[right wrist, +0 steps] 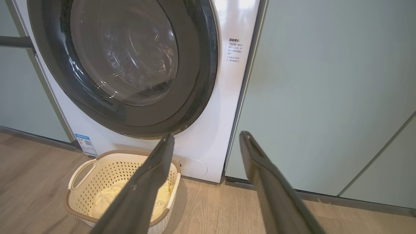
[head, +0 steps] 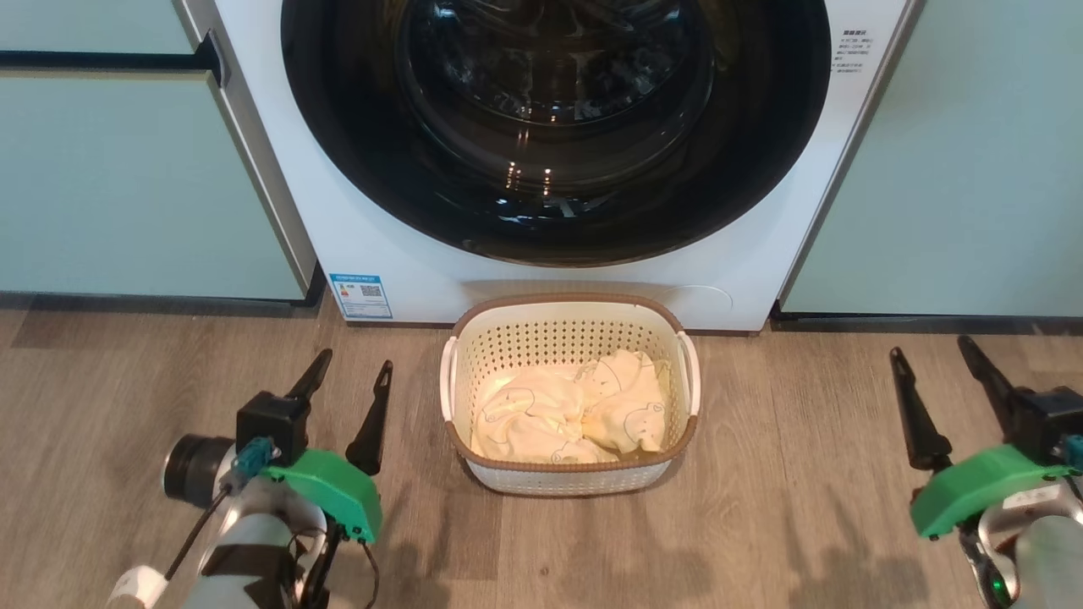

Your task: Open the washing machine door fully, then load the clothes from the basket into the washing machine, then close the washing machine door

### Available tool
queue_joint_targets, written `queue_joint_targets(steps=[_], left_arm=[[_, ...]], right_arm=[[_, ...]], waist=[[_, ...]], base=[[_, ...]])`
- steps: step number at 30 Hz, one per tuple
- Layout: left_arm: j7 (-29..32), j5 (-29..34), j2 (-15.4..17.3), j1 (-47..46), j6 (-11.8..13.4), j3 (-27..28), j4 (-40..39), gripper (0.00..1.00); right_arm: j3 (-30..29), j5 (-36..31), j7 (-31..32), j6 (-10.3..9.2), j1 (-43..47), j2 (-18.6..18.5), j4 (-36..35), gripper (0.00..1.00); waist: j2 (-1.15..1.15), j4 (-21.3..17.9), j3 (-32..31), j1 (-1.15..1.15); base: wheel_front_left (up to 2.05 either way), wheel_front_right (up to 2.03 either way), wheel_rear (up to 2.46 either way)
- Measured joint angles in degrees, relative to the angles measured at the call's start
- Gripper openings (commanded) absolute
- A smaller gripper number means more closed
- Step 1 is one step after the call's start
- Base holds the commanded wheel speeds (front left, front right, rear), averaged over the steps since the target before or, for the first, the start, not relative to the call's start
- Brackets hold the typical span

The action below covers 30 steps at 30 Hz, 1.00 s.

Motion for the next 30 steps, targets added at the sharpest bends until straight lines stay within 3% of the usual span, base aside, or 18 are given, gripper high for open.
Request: queue_joint_targets(steps=[13, 30], left_arm=[[0.00, 0.00, -0.09, -0.01, 0.02, 0.51, 0.42, 1.00], [0.00, 0.01, -0.14, -0.01, 0.00, 1.20, 0.43, 1.00]], right_arm=[[-1.51, 5.17, 0.00, 0.00, 0.01, 1.12, 0.34, 1.00], [-1.71, 5.58, 0.00, 0.00, 0.01, 1.36, 0.74, 1.00]], waist=[[0.00, 0.25, 0.00, 0.00], [0.00, 0.16, 0.51, 0.00]], base=[[0.00, 0.00, 0.00], [0.00, 0.00, 0.00]])
